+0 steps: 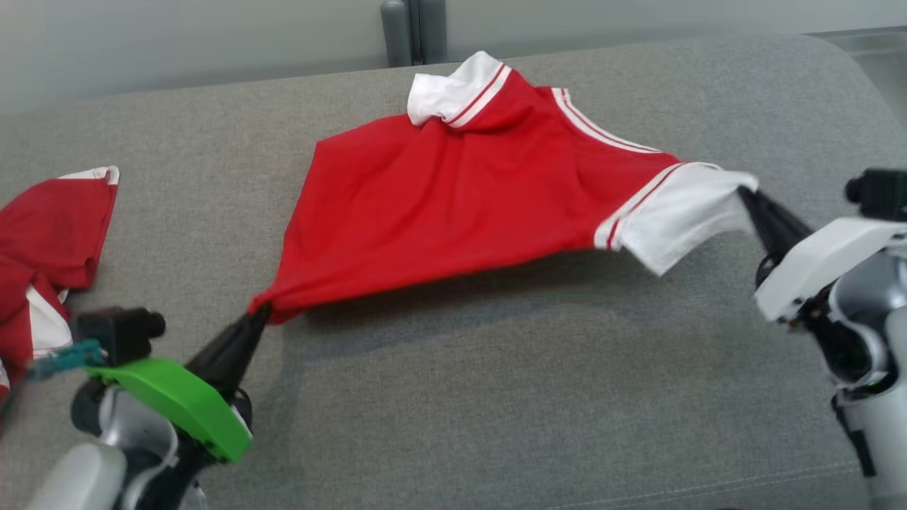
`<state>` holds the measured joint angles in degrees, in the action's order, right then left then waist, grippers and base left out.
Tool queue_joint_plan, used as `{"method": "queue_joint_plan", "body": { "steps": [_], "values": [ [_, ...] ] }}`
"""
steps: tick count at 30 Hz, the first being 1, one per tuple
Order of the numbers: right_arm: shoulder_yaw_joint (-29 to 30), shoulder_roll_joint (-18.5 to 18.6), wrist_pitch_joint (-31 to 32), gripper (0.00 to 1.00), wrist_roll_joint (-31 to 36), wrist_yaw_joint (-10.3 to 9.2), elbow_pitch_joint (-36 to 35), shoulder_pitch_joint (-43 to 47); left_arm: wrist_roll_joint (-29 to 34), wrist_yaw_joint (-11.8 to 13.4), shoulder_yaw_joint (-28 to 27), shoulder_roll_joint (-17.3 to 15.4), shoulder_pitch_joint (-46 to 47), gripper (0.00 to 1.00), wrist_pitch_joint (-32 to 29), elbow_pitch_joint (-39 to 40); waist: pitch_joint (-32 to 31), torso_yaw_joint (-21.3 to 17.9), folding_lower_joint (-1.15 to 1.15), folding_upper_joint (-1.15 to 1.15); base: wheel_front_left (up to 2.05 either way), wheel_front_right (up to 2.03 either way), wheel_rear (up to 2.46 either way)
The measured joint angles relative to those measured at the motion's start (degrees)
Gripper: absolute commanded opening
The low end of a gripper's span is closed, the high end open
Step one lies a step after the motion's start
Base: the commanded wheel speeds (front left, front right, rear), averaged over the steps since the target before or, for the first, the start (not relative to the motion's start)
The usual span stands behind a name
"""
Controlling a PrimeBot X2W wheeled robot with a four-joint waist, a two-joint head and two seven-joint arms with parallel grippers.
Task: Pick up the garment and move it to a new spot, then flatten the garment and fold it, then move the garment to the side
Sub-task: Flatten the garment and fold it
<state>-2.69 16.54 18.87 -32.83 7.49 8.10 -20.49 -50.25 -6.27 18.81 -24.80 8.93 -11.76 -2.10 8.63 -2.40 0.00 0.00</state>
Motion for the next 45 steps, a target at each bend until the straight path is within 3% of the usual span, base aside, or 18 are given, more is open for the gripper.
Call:
{"method": "queue_joint_plan", "body": {
  "steps": [4,8,13,16,21,27,32,35,39,42,45],
  "values": [
    [6.00,0.83,3.78,0.00,-2.00,0.00,-8.88,-4.83,-2.47,0.75,-3.34,-3.68,5.67,0.00,-4.52,6.49,1.83,0.31,0.00,0.00,0.00,0.00,0.00],
    [8.84,-0.68,7.92,0.00,-1.09,0.00,-11.92,-15.06,-3.65,0.43,-4.24,-6.38,17.05,0.00,-9.91,7.02,4.76,0.70,0.00,0.00,0.00,0.00,0.00],
    [10.72,-4.89,10.01,0.00,4.44,0.00,-5.26,-30.62,0.55,0.10,-1.75,-6.05,35.74,0.00,-12.78,-2.43,8.61,1.46,0.00,0.00,0.00,0.00,0.00],
    [11.78,-7.54,7.93,0.00,9.78,-0.01,0.49,-42.12,3.96,-0.35,0.33,-4.48,47.87,0.00,-12.82,-9.93,11.26,1.94,0.00,0.00,0.00,0.00,0.00],
    [16.16,-12.66,-1.44,0.00,17.57,0.02,11.37,-60.17,11.80,-0.73,1.51,-2.93,64.91,0.00,-4.46,-22.12,16.40,2.48,0.00,0.00,0.00,0.00,0.00],
    [18.25,-13.65,-13.69,0.00,24.54,0.02,22.90,-76.77,16.96,-1.02,3.64,-0.19,78.85,0.00,9.96,-32.17,23.09,2.98,0.01,0.00,0.00,0.00,0.00],
    [15.06,-13.72,-22.99,0.00,23.94,0.00,30.15,-85.17,19.93,-1.09,5.21,0.67,87.24,0.00,21.78,-39.51,28.23,3.35,0.02,0.00,0.00,0.00,0.00],
    [11.78,-13.70,-27.26,0.00,21.19,0.00,33.30,-88.26,20.19,-1.11,5.55,1.38,90.38,0.00,25.54,-41.83,31.07,3.36,0.01,0.00,0.00,0.00,0.00],
    [4.42,-13.74,-29.93,0.00,16.02,0.00,34.05,-86.28,18.64,-1.13,11.59,1.98,89.40,0.00,26.51,-41.39,34.79,3.11,0.02,0.00,0.00,0.00,0.00],
    [-1.36,-13.57,-30.54,0.00,11.58,0.00,31.29,-76.86,15.89,-1.13,16.03,1.46,83.30,0.00,26.65,-39.65,36.81,2.87,0.02,0.00,0.00,0.00,0.00],
    [-6.44,-11.31,-29.58,0.00,5.34,-0.01,25.80,-64.86,13.83,-1.24,19.83,-1.19,75.78,0.00,26.71,-35.99,36.91,2.56,0.03,0.00,0.00,0.00,0.00]
  ]
}}
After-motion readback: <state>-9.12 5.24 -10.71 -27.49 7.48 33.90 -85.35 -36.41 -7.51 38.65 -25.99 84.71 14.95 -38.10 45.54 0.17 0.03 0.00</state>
